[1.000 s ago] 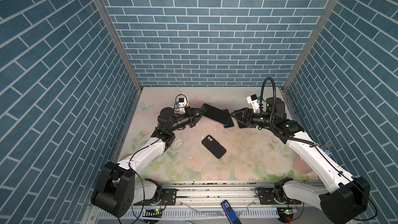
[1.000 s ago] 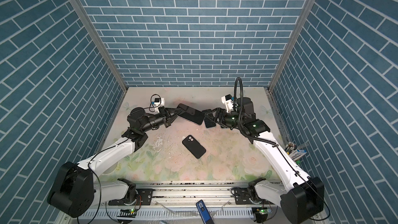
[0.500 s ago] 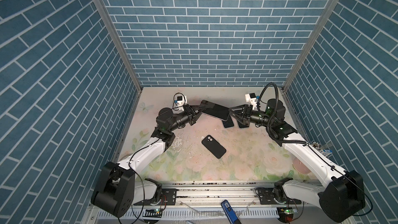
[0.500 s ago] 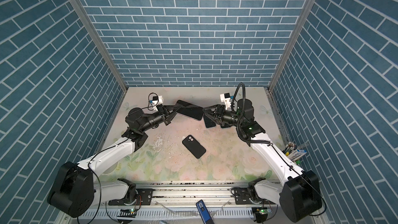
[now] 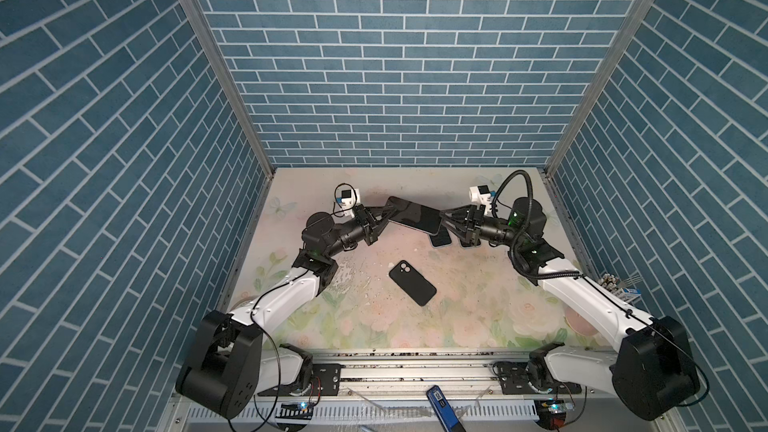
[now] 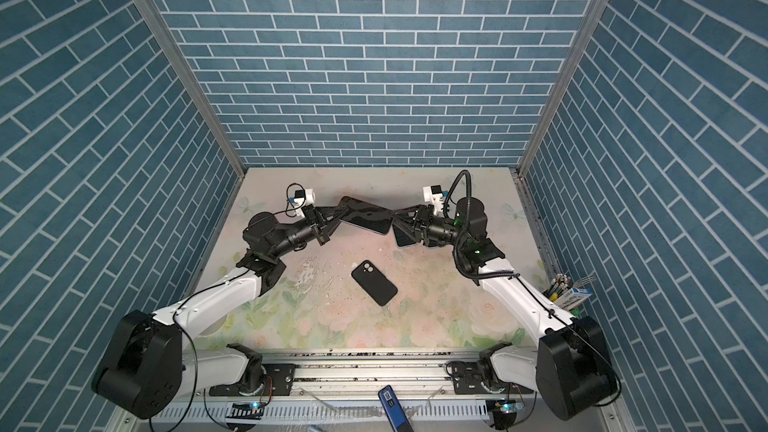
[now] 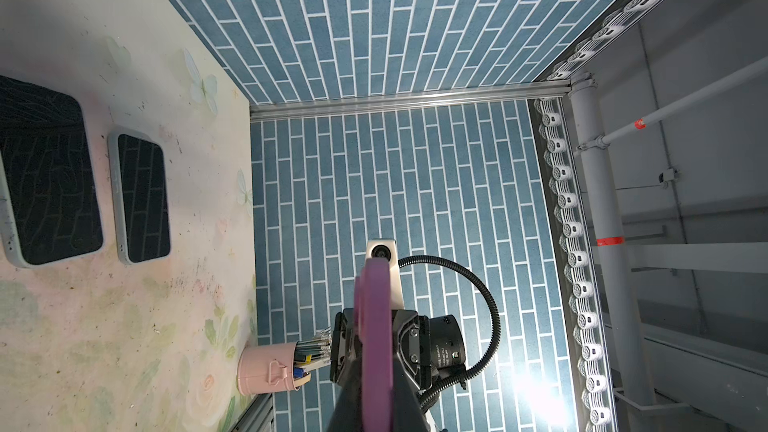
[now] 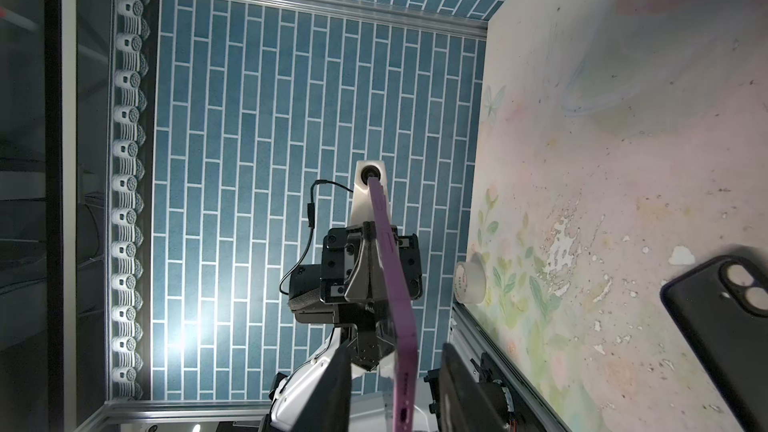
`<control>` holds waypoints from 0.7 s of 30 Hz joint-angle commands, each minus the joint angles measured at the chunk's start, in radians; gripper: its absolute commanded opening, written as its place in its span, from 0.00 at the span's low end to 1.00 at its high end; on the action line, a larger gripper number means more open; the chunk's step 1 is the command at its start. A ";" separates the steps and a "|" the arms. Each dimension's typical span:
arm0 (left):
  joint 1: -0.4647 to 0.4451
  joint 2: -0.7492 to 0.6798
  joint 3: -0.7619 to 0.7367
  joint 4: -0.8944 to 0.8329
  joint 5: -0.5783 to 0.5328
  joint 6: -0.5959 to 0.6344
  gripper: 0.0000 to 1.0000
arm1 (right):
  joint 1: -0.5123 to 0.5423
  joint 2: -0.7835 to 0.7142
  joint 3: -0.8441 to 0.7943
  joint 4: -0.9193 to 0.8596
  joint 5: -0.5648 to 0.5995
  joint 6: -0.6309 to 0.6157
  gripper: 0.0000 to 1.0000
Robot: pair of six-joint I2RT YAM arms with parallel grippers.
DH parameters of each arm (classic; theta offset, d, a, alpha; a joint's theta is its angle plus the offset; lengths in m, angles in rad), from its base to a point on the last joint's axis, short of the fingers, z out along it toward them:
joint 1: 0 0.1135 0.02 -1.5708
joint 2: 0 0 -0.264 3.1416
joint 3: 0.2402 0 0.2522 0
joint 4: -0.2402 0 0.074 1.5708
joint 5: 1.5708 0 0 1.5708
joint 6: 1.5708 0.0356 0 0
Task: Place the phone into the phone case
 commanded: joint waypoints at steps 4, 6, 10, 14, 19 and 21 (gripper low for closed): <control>0.003 -0.011 -0.017 0.082 -0.019 -0.001 0.00 | 0.036 0.015 -0.007 0.086 -0.035 0.037 0.35; 0.003 -0.011 -0.019 0.084 -0.022 -0.002 0.00 | 0.047 0.016 -0.013 0.087 -0.030 0.036 0.35; 0.001 -0.011 -0.017 0.081 -0.021 -0.001 0.00 | 0.065 0.024 -0.019 0.091 -0.025 0.035 0.25; -0.002 -0.013 -0.014 0.076 -0.022 -0.001 0.00 | 0.069 0.028 -0.016 0.100 -0.024 0.035 0.24; -0.006 -0.015 -0.017 0.070 -0.017 0.000 0.00 | 0.070 0.028 -0.012 0.109 -0.021 0.036 0.11; -0.007 -0.016 -0.019 0.072 -0.015 0.001 0.00 | 0.070 0.025 -0.009 0.111 -0.016 0.035 0.07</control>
